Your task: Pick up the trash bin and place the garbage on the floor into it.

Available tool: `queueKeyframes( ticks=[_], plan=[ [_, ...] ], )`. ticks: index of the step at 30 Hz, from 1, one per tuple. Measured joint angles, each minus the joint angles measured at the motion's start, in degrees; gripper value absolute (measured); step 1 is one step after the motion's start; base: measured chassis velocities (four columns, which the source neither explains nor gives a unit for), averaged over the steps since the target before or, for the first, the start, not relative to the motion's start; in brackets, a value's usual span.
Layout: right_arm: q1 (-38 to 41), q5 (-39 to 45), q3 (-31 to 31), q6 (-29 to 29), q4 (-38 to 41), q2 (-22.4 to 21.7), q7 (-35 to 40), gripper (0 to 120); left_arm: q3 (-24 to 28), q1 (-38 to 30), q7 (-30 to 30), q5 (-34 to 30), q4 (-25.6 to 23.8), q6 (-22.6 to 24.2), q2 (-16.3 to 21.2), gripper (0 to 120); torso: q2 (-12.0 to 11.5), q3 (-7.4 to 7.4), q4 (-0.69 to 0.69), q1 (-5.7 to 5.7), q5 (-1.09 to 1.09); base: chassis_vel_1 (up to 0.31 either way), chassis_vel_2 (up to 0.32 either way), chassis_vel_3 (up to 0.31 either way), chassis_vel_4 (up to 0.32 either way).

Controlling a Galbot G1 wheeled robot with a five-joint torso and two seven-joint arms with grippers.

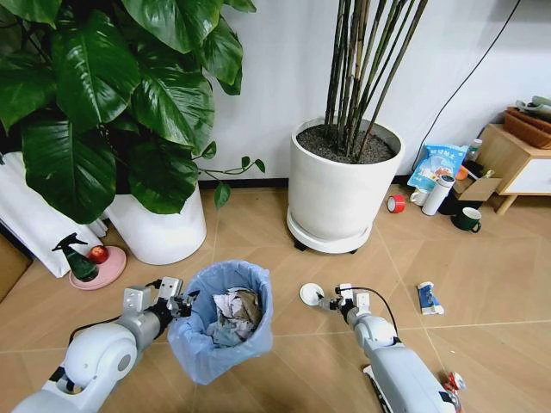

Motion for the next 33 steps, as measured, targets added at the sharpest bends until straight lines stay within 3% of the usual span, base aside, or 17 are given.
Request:
queueKeyframes(
  ticks=[33],
  plan=[
    [4.48, -4.12, 1.46, 2.08, -7.41, 2.89, -4.25, 99, 1.06, -1.45, 0.21, -0.2, 0.95, -0.03, 0.73, 0, 0.0, 0.0, 0.0, 0.0, 0.0, 0.0, 0.0, 0.0, 0.0]
  ],
)
